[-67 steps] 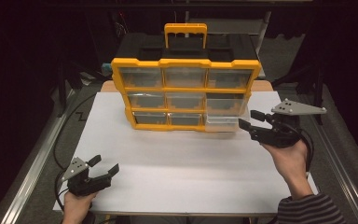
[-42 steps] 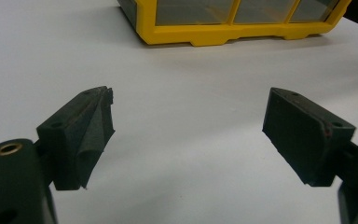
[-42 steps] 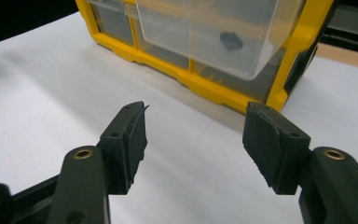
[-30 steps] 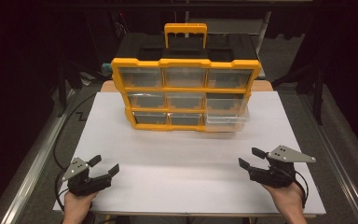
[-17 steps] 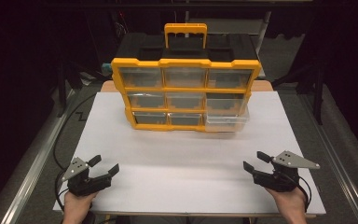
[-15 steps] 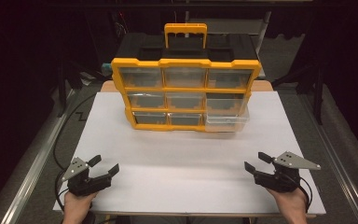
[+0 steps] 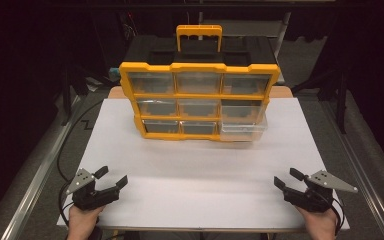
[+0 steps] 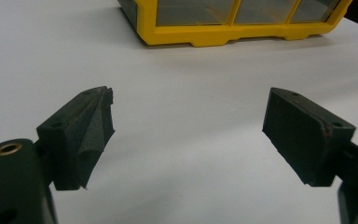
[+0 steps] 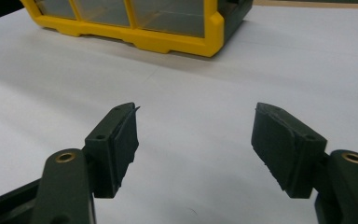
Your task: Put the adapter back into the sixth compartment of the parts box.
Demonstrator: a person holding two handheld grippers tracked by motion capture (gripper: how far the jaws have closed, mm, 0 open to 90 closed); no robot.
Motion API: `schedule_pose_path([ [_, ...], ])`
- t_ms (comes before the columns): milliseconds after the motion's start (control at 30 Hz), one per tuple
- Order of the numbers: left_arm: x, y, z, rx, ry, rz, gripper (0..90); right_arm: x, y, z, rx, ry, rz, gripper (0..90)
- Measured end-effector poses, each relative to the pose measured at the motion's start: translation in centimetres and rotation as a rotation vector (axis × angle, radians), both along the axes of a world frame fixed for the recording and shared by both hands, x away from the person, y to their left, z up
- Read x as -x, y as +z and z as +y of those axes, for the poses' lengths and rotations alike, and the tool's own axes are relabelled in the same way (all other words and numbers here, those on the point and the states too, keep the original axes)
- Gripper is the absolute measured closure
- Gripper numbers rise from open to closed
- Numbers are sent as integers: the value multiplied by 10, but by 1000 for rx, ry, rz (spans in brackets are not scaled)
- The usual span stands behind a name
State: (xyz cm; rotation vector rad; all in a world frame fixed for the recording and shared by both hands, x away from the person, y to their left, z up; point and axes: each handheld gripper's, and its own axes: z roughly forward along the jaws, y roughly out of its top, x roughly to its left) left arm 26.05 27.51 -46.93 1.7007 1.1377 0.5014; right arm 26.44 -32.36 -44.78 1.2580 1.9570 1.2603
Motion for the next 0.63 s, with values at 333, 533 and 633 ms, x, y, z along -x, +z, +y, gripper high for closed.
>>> schedule_pose_path([
  [333, 1, 0, 1, 8, 9, -5, 172, 18, -11, -21, -63, -84, -60, 275],
  [533, 1, 1, 1, 10, 9, -5, 172, 23, -14, -24, -63, -95, -54, 273],
  [633, 1, 1, 1, 8, 7, -6, 172, 25, -15, -24, -61, -94, -47, 273],
])
